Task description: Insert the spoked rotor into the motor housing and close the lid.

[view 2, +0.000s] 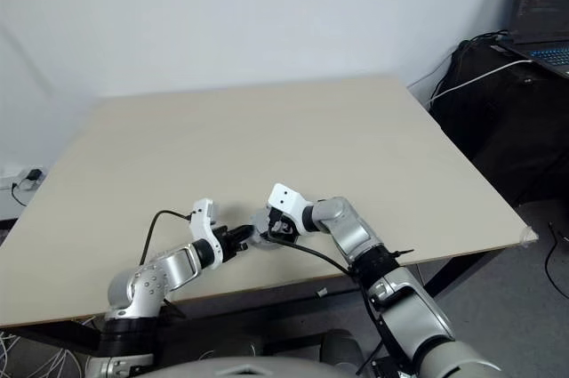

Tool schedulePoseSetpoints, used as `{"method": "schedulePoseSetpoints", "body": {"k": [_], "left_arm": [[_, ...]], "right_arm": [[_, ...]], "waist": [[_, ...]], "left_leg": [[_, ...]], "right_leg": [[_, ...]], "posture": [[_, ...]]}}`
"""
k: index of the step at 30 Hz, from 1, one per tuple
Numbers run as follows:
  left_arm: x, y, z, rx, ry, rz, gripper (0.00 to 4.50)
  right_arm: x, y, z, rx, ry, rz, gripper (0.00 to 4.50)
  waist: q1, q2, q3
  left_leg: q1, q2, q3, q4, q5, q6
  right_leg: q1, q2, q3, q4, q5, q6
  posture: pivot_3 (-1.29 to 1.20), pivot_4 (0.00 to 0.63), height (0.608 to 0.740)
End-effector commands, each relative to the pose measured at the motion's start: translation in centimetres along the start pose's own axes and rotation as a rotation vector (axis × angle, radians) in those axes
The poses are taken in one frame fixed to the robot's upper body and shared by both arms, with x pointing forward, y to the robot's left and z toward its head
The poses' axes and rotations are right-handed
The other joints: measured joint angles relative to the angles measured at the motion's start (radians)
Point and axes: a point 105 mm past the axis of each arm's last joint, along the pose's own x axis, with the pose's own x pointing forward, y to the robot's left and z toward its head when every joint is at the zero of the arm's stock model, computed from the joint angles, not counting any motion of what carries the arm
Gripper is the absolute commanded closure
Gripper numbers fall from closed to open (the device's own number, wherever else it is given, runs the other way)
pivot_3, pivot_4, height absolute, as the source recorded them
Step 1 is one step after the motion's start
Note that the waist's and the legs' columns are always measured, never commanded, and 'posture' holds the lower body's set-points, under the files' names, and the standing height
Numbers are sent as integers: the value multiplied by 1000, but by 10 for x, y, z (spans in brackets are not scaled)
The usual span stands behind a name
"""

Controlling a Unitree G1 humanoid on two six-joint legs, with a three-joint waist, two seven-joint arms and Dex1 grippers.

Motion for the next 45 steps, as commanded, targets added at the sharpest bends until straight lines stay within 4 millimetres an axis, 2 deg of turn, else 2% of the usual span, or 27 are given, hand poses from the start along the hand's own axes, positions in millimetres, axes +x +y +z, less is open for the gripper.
{"method": "schedulePoseSetpoints", "body": {"k": [1, 11, 13, 15, 26, 30, 34, 37, 39, 42, 45], "left_arm": [[4, 0, 8, 18, -7, 0, 4500], [14, 1, -1, 15, 56, 38, 4500], [14, 1, -2, 18, 65, 34, 4500], [14, 1, -3, 21, 69, 34, 4500], [16, -1, -5, 37, 90, 15, 4500], [17, -3, -6, 41, 96, 9, 4500], [17, -4, -6, 48, 101, 2, 4500], [18, -4, -6, 49, 100, -1, 4500], [18, -5, -6, 47, 95, 2, 4500], [19, -7, -6, 41, 88, -8, 4500], [19, -8, -8, 42, 92, -14, 4500]], "right_arm": [[-5, -8, -33, 47, 132, -65, 1214], [-6, -7, -29, 39, 105, -62, 1214], [-7, -6, -23, 52, 72, -56, 485], [-9, -6, -18, 63, 44, -58, 12], [-26, -3, 2, 76, -54, -35, 12], [-37, -5, 12, 65, -100, -36, 12], [-57, -7, 26, 69, -168, -30, 12], [-71, -19, 33, 150, -227, -125, 12], [-80, -31, 36, 297, -275, -200, 12], [-88, -41, 32, 444, -297, -303, 12], [-89, -37, 22, 581, -285, -345, 12]], "waist": [[0, 0, 0], [1, 0, 0], [2, 0, 0], [3, 0, 0], [9, 0, 2], [13, -1, 3], [15, -2, 4], [21, -3, 5], [27, -3, 5], [36, -3, 5], [42, -3, 5]], "left_leg": [[0, 0, 0, 0, 0, 0], [0, 0, -1, 0, 0, -1], [0, 0, -1, 0, 1, -1], [0, -1, -2, 0, 1, -1], [-4, -2, -5, -2, 1, -1], [-5, -2, -6, -3, 1, -1], [-8, -2, -7, -6, 1, 0], [-9, -2, -8, -8, 0, 1], [-10, -2, -9, -8, -1, 0], [-12, -2, -9, -8, -2, 0], [-16, -2, -9, -8, -1, 0]], "right_leg": [[0, 0, 0, 0, 0, 0], [1, 0, 0, 0, 0, 1], [1, 0, -1, 0, 1, 1], [1, -1, -1, 0, 0, 1], [0, -2, -2, -5, 0, 1], [0, -2, -4, -7, 1, 1], [-3, -2, -5, -11, 3, 5], [-4, -2, -6, -15, 3, 5], [-5, -2, -6, -15, 3, 4], [-7, -2, -6, -15, 5, -3], [-10, -2, -7, -16, 6, -3]], "posture": [[0, 0, 740], [0, 0, 740], [0, 0, 740], [0, 0, 740], [0, 0, 740], [0, 0, 740], [0, 0, 740], [0, 0, 740], [0, 0, 740], [0, 0, 740], [0, 0, 740]]}}
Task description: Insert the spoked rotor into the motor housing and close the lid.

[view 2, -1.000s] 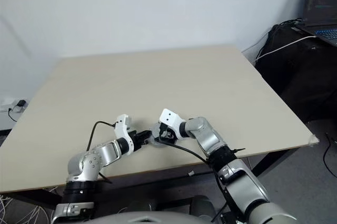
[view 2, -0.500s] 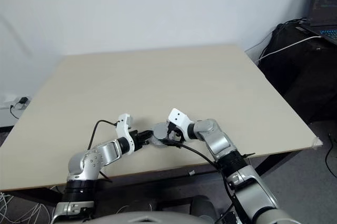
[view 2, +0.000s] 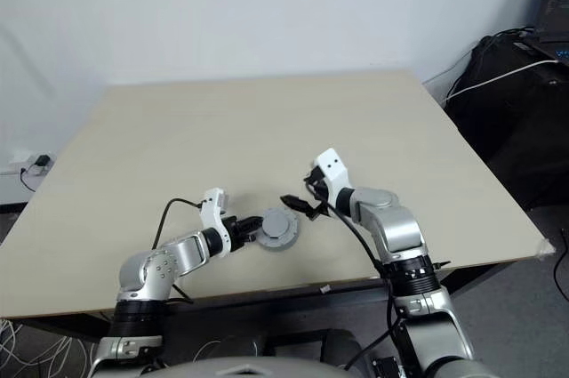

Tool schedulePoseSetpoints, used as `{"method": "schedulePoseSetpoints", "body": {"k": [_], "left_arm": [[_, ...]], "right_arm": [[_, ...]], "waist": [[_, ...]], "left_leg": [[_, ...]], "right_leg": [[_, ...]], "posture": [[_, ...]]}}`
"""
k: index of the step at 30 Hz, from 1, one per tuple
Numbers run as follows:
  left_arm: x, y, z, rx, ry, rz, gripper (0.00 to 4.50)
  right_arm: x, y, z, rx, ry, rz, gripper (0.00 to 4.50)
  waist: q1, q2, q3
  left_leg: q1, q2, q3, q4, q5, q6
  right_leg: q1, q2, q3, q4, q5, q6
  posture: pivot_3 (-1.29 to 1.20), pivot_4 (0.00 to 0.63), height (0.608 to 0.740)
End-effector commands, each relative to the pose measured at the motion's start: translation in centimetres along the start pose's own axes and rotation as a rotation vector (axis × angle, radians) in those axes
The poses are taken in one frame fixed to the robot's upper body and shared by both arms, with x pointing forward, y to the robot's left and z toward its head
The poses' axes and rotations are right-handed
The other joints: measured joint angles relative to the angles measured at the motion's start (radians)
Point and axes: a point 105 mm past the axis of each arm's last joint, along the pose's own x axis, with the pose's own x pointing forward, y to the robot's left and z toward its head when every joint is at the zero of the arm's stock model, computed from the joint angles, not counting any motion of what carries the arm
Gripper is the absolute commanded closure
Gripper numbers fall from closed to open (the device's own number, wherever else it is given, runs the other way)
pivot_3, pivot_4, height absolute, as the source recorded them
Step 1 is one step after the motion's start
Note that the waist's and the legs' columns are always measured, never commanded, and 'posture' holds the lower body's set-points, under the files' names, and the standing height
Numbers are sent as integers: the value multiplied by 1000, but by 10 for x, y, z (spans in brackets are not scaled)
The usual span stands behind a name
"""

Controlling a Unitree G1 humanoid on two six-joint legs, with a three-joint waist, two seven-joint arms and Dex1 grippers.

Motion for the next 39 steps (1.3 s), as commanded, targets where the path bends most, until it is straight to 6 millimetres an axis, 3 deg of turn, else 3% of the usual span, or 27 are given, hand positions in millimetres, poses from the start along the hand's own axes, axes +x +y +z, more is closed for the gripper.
{"method": "schedulePoseSetpoints", "body": {"k": [1, 7, 10, 27, 36, 39], "left_arm": [[3, 5, -15, -9, 60, 27, 4500], [4, 4, -15, 0, 68, 20, 4500], [4, 4, -14, 5, 68, 17, 4500], [3, 3, -17, 4, 62, 11, 4500], [3, 2, -16, 7, 64, 8, 4500], [3, 2, -16, 8, 62, 8, 4500]], "right_arm": [[-7, 1, -3, 108, -3, -60, 12], [-5, 19, -46, 264, 193, -66, 12], [-3, 26, -58, 359, 257, -30, 12], [12, 33, -60, 725, 217, 38, 12], [28, 57, -55, 929, 171, 145, 12], [33, 59, -62, 993, 183, 132, 12]], "waist": [[1, 0, 0], [-1, 1, 0], [-1, 1, -1], [-4, 4, -3], [-19, 8, -6], [-20, 9, -8]], "left_leg": [[-1, 0, 0, 0, 0, 0], [-3, 0, 2, 1, 0, 1], [-3, 0, 2, 1, 0, 1], [-3, 0, 1, 1, 3, 5], [-2, 0, 2, 1, 3, 5], [-2, 0, 2, 1, 3, 5]], "right_leg": [[-1, 0, 0, 0, 0, 0], [-3, 0, 0, 0, 0, 0], [-3, 0, 0, 0, 0, 0], [-3, 0, -1, 1, 0, 0], [-3, 1, -1, 2, 1, -1], [-3, 1, -1, 2, 1, -1]], "posture": [[0, 0, 740], [0, 0, 740], [0, 0, 740], [0, 0, 740], [0, 0, 740], [0, 0, 740]]}}
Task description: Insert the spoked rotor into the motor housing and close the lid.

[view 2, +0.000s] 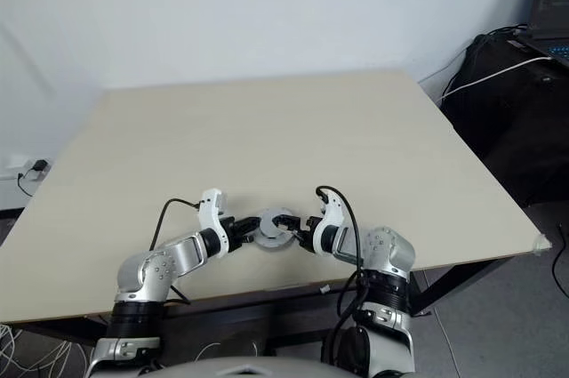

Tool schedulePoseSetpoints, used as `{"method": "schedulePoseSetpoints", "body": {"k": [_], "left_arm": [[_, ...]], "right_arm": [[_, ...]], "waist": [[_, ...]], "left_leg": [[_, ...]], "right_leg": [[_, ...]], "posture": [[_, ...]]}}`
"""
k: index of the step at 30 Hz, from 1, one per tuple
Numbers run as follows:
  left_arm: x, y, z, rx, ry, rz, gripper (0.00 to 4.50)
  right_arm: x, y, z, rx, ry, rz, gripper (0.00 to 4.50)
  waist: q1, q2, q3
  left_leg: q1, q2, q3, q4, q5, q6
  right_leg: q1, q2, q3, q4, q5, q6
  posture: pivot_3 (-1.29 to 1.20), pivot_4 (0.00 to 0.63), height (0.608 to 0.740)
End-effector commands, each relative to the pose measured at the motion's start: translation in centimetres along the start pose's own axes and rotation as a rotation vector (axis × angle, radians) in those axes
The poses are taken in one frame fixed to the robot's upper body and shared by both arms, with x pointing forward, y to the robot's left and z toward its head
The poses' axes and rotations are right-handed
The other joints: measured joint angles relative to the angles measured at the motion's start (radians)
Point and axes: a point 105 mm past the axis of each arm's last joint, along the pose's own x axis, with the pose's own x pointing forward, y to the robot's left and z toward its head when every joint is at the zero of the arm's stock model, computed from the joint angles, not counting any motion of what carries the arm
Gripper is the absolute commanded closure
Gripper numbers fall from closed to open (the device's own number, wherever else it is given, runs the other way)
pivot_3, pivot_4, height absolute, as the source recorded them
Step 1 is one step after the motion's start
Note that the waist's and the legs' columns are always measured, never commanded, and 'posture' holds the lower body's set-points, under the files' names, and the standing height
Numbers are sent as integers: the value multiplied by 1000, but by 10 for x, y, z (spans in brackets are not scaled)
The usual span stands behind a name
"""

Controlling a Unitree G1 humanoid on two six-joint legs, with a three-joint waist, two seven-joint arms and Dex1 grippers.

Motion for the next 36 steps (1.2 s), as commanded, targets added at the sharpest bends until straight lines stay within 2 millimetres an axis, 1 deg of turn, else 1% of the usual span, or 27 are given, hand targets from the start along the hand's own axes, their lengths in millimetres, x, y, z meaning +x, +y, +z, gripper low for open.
{"method": "schedulePoseSetpoints", "body": {"k": [1, 3, 4, 6, 7, 8, 10, 12, 15, 17, 21, 27, 29, 32, 35, 36], "left_arm": [[5, -1, -16, -3, 66, 3, 4500], [5, -1, -16, -2, 67, 4, 4500], [5, -1, -16, -2, 68, 4, 4500], [5, 0, -16, -2, 67, 6, 4500], [5, 0, -16, -2, 67, 7, 4500], [4, 0, -15, -2, 66, 7, 4500], [4, 1, -15, -3, 65, 7, 4500], [5, 0, -15, -4, 63, 6, 4500], [5, 0, -16, -6, 64, 5, 4500], [5, 0, -16, -7, 63, 4, 4500], [6, -1, -16, -11, 59, 2, 4500], [7, -1, -17, -14, 59, 3, 4500], [7, -1, -17, -15, 59, 4, 4500], [7, -1, -17, -15, 58, 7, 4500], [7, 0, -15, -15, 51, 8, 4500], [8, 0, -15, -14, 49, 8, 4500]], "right_arm": [[19, 18, -12, 80, 47, 61, 12], [24, 7, -18, 120, 74, -2, 12], [26, 5, -21, 131, 86, -14, 12], [26, 14, -24, 122, 111, 38, 12], [25, 22, -25, 113, 119, 79, 12], [23, 32, -25, 93, 128, 138, 12], [18, 46, -25, 63, 138, 220, 12], [15, 55, -25, 36, 145, 277, 12], [10, 64, -24, 21, 139, 347, 12], [10, 65, -19, 33, 101, 361, 12], [17, 54, -4, 71, -43, 274, 12], [13, 60, 1, 100, -99, 332, 12], [11, 65, -4, 98, -66, 361, 12], [11, 72, -22, 62, 59, 385, 12], [12, 73, -40, 18, 191, 372, 12], [13, 74, -44, 3, 218, 365, 12]], "waist": [[-2, 1, -2], [-7, 2, -4], [-9, 2, -6], [-12, 1, -7], [-14, 1, -7], [-16, 1, -7], [-21, 2, -7], [-23, 1, -6], [-26, 1, -6], [-28, 1, -4], [-26, 1, -3], [-20, 1, -3], [-20, 1, -3], [-21, 1, -3], [-24, 1, -3], [-26, 1, -2]], "left_leg": [[0, 0, 0, 0, 0, 0], [2, 0, 0, 0, 0, 0], [3, 0, 0, 0, 0, 0], [9, 0, 0, -2, -1, -1], [10, 0, 0, -2, -2, -2], [10, 0, 0, -2, -3, -3], [10, 0, 0, -1, -3, -3], [10, 0, 0, -2, -1, 1], [9, 1, 0, -3, -1, 1], [8, 1, 0, -3, -1, 1], [8, 0, 0, -2, -2, -2], [7, 0, -1, -3, -2, 0], [7, 0, -1, -3, -2, 1], [6, 0, -1, -2, -1, 1], [7, 0, 0, -3, -1, 1], [7, 1, 0, -3, -1, 1]], "right_leg": [[0, 0, 0, 0, 0, 0], [2, 0, 0, 0, 0, 0], [3, 0, 0, 0, 0, 0], [9, 0, 0, 0, -2, 1], [11, 0, 0, 0, -4, 4], [11, 0, 0, 0, -5, 5], [11, 0, 0, 0, -4, 5], [10, 0, 0, 0, -4, 5], [8, 0, 0, 0, -3, 2], [8, 0, 0, 0, -2, 1], [8, 0, 0, 0, -4, 5], [7, -1, 0, -1, -3, 2], [7, -1, 0, -1, -2, 0], [6, -1, 0, -1, -2, 1], [6, 0, 0, -1, -2, 1], [6, 0, 0, 0, -3, 1]], "posture": [[0, 0, 740], [0, 0, 740], [0, 0, 740], [0, 0, 740], [0, 0, 740], [0, 0, 740], [0, 0, 740], [0, 0, 740], [0, 0, 740], [0, 0, 740], [0, 0, 740], [0, 0, 740], [0, 0, 740], [0, 0, 740], [0, 0, 740], [0, 0, 740]]}}
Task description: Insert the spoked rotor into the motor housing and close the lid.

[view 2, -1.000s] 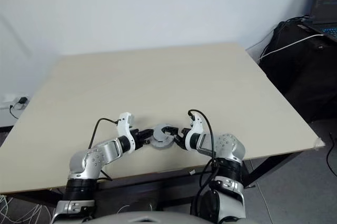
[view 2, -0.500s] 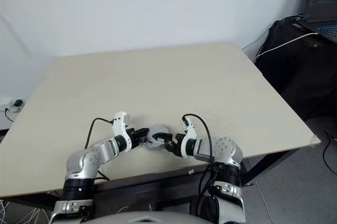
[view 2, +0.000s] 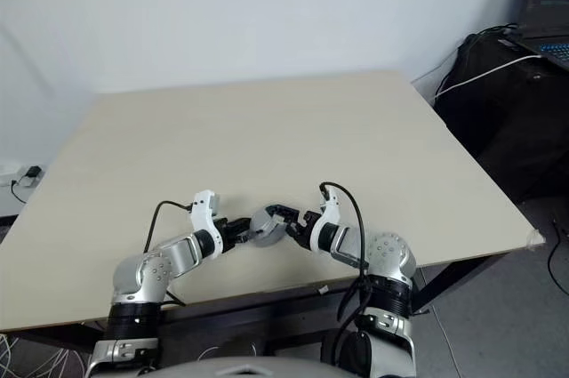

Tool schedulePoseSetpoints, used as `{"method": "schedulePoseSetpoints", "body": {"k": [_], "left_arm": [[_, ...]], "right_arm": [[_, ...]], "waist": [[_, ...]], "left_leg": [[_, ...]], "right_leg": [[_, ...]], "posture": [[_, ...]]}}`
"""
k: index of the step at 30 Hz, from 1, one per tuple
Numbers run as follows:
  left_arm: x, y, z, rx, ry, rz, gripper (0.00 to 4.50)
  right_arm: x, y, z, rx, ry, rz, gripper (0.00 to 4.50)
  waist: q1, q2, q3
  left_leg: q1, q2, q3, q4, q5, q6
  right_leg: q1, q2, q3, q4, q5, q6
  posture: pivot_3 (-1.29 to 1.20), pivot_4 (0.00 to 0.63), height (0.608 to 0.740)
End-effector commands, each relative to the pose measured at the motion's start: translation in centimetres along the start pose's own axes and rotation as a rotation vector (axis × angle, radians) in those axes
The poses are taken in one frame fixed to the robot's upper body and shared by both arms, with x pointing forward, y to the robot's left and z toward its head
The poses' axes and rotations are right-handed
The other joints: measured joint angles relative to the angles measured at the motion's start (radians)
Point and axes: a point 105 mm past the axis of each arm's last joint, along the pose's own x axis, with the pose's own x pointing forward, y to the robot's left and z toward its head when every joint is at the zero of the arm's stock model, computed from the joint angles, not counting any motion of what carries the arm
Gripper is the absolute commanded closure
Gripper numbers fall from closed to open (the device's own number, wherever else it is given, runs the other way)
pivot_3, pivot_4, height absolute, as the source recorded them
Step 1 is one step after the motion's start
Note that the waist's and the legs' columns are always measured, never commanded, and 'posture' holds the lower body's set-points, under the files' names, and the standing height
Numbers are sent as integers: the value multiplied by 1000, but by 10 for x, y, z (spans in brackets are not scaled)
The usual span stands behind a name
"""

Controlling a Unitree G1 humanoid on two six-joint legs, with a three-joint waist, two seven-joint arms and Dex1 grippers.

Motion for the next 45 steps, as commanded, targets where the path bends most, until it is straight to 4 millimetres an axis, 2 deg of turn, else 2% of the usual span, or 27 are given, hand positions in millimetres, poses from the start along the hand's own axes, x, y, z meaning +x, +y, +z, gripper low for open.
{"method": "schedulePoseSetpoints", "body": {"k": [1, 4, 11, 17, 23, 27, 32, 40, 45], "left_arm": [[11, -19, -16, -13, 69, -76, 4500], [10, -19, -15, -12, 65, -76, 4500], [9, -17, -17, -18, 61, -69, 4500], [9, -18, -17, -22, 58, -70, 4500], [10, -19, -18, -21, 61, -74, 4500], [10, -19, -17, -21, 60, -74, 4500], [9, -18, -17, -23, 56, -71, 4500], [7, -19, -14, -36, 27, -71, 4500], [-1, -25, 0, -49, -62, -90, 4500]], "right_arm": [[25, 37, -38, -41, 214, 140, 12], [30, 27, -33, -14, 187, 75, 12], [33, 20, -20, 9, 97, 25, 12], [33, 22, -6, 52, -2, 55, 12], [31, 30, -11, 36, 25, 99, 12], [29, 34, -15, 22, 51, 122, 828], [28, 33, -17, 15, 67, 112, 2410], [28, 28, -20, 16, 82, 82, 2470], [25, 18, -20, 38, 70, 50, 2473]], "waist": [[-6, 0, 0], [-7, 0, 0], [-7, 0, 0], [3, 0, 1], [2, 0, 1], [2, 0, 1], [3, 0, 1], [3, 0, 1], [0, 0, 1]], "left_leg": [[0, 0, 1, 0, 0, 0], [0, 1, 1, 0, 0, -1], [1, 1, 1, 1, 0, -3], [1, -1, 1, 1, 0, -1], [0, -1, 1, 0, 0, 0], [-1, -1, 1, 0, 0, 0], [-3, -1, 1, 1, 0, 0], [-3, -1, 0, 1, 0, 1], [-3, -1, 1, 1, 0, 1]], "right_leg": [[-1, 0, 0, 0, 0, 0], [0, 0, 0, 0, 0, 0], [1, 0, 0, 0, -1, 4], [1, -1, 0, 0, -1, 4], [0, -1, 0, 0, 0, 2], [-1, -1, 0, 0, 0, 2], [-3, -1, 0, 0, 2, -1], [-3, -1, 0, 0, 2, -1], [-3, -1, 0, 0, 2, -2]], "posture": [[0, 0, 740], [0, 0, 740], [0, 0, 740], [0, 0, 740], [0, 0, 740], [0, 0, 740], [0, 0, 740], [0, 0, 740], [0, 0, 740]]}}
